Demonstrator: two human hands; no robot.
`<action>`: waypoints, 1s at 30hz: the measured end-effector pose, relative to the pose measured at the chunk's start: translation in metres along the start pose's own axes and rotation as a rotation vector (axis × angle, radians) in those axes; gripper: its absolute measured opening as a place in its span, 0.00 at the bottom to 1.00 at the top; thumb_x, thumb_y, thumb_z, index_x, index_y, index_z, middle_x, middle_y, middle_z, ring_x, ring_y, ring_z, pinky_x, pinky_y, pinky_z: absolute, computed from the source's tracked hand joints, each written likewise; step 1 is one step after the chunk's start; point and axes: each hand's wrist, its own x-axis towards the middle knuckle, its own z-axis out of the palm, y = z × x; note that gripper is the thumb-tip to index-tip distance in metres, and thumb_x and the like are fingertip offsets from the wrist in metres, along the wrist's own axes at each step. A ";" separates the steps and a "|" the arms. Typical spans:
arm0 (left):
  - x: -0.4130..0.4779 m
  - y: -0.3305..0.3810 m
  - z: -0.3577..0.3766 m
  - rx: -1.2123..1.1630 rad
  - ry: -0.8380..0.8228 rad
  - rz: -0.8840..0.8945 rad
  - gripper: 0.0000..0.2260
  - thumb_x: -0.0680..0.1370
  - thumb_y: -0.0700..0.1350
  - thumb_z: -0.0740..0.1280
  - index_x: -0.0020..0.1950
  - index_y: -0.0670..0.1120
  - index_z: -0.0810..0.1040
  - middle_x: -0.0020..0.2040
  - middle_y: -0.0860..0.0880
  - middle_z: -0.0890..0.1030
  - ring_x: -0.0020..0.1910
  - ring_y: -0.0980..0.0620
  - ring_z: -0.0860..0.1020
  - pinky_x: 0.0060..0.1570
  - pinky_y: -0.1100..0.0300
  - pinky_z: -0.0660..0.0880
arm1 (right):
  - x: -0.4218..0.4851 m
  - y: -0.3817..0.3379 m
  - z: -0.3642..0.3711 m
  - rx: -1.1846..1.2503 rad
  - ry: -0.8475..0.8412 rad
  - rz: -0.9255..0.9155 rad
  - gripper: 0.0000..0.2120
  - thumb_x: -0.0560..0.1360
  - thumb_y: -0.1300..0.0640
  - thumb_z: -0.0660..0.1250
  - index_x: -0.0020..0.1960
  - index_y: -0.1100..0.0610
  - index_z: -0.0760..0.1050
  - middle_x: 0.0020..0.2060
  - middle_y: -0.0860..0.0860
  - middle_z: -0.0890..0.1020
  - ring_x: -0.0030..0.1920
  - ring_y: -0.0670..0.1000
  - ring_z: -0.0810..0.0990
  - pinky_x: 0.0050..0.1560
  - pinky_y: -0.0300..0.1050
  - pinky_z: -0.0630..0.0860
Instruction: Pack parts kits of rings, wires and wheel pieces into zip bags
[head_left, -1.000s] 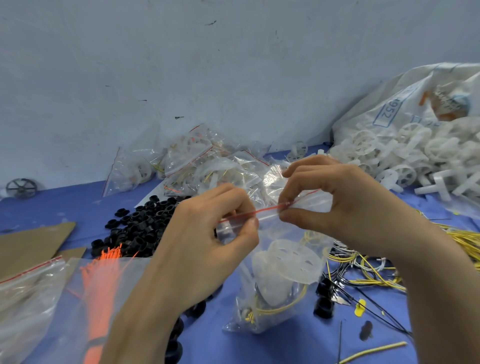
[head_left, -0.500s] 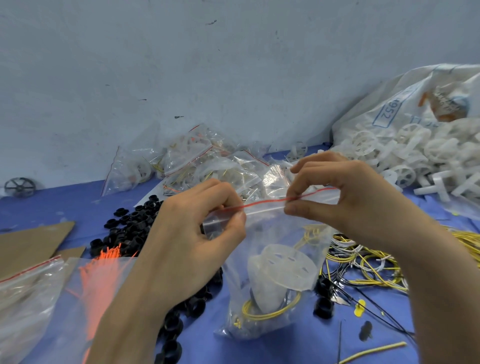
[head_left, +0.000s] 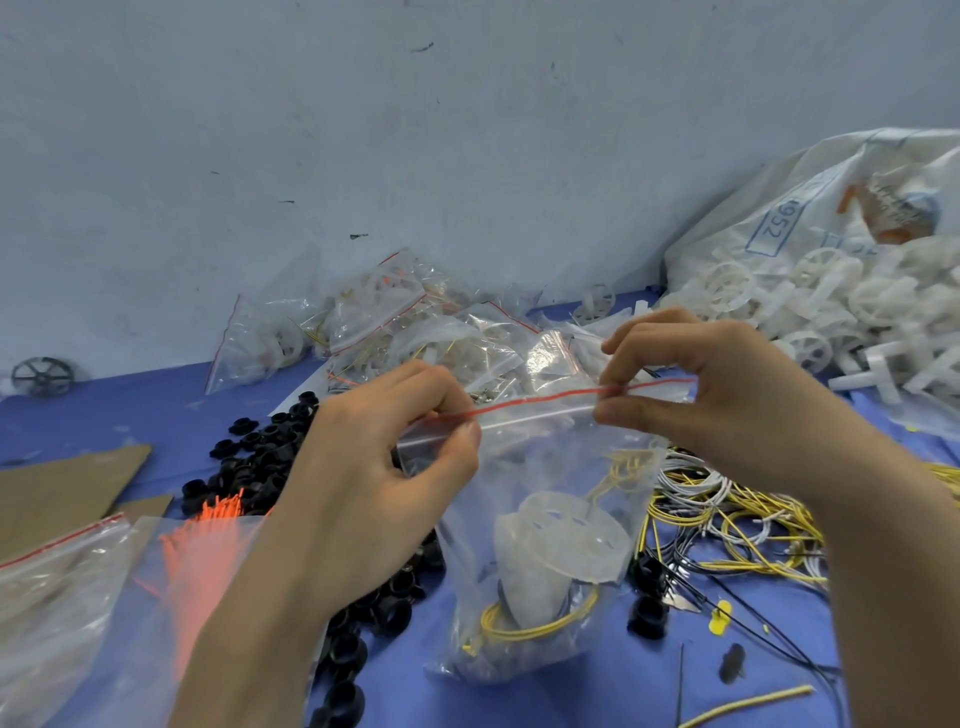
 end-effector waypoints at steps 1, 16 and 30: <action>0.000 -0.001 -0.001 0.003 0.001 0.001 0.06 0.74 0.46 0.64 0.37 0.48 0.74 0.35 0.54 0.75 0.35 0.60 0.74 0.37 0.74 0.66 | 0.000 0.000 0.000 0.012 0.012 0.014 0.10 0.60 0.40 0.70 0.35 0.45 0.78 0.43 0.42 0.80 0.50 0.42 0.77 0.52 0.35 0.70; -0.003 -0.016 -0.006 -0.022 0.021 -0.064 0.07 0.73 0.52 0.62 0.40 0.51 0.73 0.36 0.56 0.76 0.35 0.59 0.75 0.34 0.75 0.64 | 0.000 0.010 -0.003 -0.084 0.018 0.021 0.20 0.67 0.43 0.69 0.30 0.58 0.70 0.30 0.52 0.70 0.30 0.44 0.65 0.33 0.34 0.62; -0.006 -0.026 -0.012 -0.084 0.042 -0.194 0.11 0.70 0.57 0.62 0.39 0.50 0.75 0.33 0.56 0.77 0.35 0.60 0.77 0.37 0.73 0.68 | -0.008 0.016 -0.013 0.374 -0.180 0.041 0.19 0.72 0.42 0.67 0.35 0.58 0.75 0.29 0.56 0.69 0.32 0.57 0.62 0.31 0.48 0.58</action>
